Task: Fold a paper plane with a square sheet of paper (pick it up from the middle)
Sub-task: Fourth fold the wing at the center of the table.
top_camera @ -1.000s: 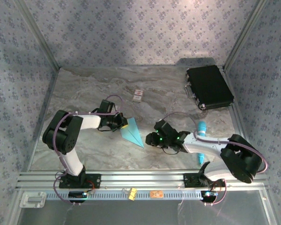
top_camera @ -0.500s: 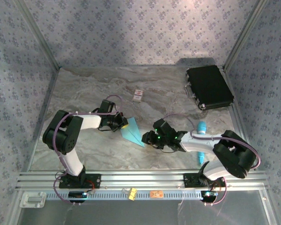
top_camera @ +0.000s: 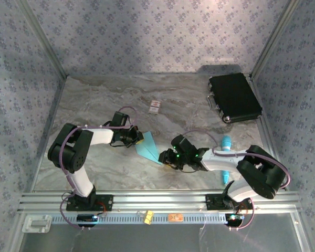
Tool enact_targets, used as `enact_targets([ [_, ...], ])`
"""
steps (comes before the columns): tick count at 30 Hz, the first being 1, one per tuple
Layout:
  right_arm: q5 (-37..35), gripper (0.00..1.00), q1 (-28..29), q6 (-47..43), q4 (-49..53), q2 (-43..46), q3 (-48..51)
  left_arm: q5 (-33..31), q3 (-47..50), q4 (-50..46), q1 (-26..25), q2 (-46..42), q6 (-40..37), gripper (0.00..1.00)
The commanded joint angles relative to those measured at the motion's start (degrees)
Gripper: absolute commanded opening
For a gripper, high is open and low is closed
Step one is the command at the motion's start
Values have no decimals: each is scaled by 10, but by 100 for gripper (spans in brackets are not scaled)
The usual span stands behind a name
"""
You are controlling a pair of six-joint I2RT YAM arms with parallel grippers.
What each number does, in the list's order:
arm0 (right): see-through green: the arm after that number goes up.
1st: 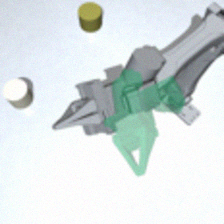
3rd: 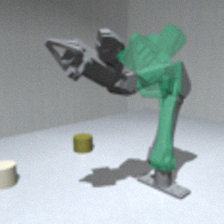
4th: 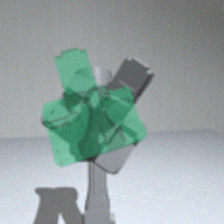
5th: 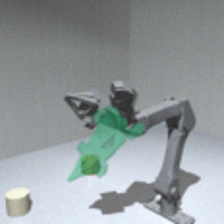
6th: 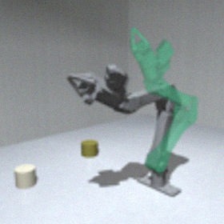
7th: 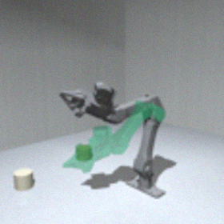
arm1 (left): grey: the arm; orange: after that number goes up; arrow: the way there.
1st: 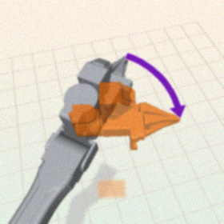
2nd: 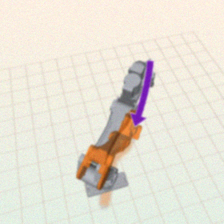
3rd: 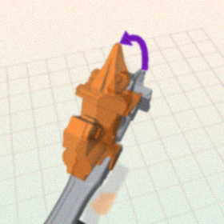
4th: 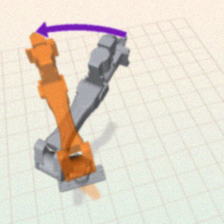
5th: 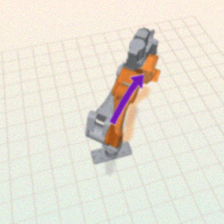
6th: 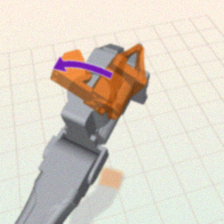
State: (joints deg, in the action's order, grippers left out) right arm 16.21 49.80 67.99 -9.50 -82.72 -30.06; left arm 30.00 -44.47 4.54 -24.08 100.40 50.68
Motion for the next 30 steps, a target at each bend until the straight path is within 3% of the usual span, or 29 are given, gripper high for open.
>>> enact_targets([
  [1, 14, 39, 1, 9, -4, -11, 12, -13, 15, -42, -2, 17, 4, 3],
  [30, 23, 38, -10, -31, -102, -33, 1, -6, 10, -45, -2, 23, 1, 3],
])
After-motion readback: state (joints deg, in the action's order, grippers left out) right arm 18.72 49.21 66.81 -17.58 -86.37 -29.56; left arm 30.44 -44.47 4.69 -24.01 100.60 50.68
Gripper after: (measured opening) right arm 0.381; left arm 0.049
